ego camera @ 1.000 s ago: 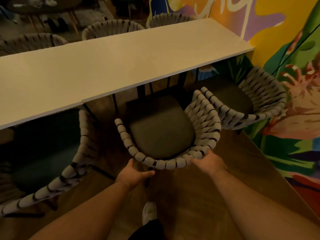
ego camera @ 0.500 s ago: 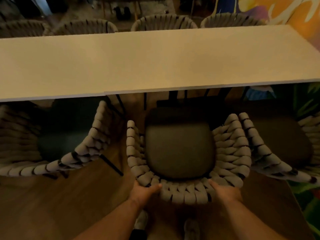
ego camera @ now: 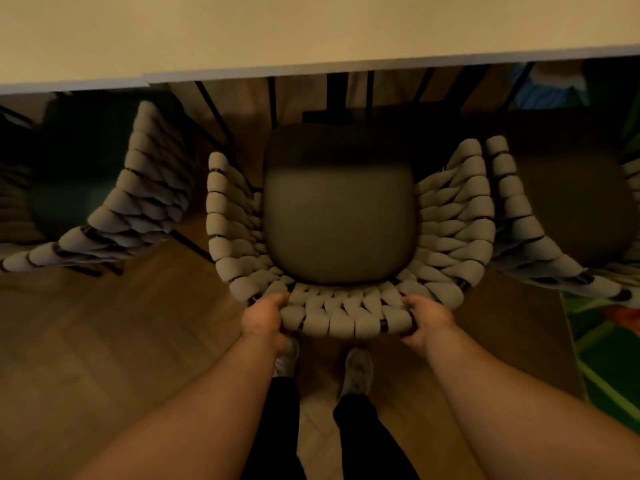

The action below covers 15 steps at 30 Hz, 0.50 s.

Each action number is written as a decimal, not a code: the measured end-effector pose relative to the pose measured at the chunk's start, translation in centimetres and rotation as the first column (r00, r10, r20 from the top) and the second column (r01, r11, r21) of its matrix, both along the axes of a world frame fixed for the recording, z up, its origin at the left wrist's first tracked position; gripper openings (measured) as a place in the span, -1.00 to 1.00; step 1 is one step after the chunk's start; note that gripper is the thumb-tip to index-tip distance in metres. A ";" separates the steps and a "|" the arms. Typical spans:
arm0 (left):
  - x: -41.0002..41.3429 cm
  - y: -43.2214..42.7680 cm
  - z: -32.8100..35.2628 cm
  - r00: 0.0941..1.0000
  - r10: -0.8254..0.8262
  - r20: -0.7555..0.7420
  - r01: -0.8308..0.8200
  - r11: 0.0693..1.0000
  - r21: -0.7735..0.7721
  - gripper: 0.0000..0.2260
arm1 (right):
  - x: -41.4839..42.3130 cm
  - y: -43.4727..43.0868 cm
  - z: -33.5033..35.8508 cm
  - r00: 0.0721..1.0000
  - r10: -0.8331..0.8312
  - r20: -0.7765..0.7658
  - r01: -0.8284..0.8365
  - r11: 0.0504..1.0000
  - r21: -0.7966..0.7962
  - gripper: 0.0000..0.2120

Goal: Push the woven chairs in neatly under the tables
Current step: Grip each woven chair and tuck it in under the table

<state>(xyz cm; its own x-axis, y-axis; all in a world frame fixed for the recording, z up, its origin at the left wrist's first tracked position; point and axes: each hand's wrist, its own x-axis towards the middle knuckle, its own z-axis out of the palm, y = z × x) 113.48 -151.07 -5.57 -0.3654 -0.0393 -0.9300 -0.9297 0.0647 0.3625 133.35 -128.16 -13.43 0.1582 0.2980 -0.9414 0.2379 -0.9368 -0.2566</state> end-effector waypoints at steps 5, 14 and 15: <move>0.5 0.3 0.6 0.997 0.059 0.057 -0.062 0.996 0.066 -0.75 | -0.8 -1.8 1.9 0.981 -0.186 -0.060 0.188 0.981 0.036 -0.34; -1.0 0.0 4.6 0.993 0.101 -0.058 -0.089 0.978 0.190 -0.77 | -4.2 -3.4 10.2 0.941 -0.300 -0.160 0.314 0.947 0.073 -0.56; -0.9 -0.3 4.9 0.993 0.101 -0.059 -0.088 0.977 0.196 -0.80 | -4.2 -3.8 10.5 0.939 -0.299 -0.172 0.316 0.946 0.077 -0.56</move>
<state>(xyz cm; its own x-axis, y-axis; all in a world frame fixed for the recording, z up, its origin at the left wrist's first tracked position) 112.55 -151.34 -0.64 -0.4319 0.1012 -0.8962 -0.9008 -0.0994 0.4228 129.19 -131.95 -2.90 0.1112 0.3534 -0.9288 -0.1081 -0.9248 -0.3648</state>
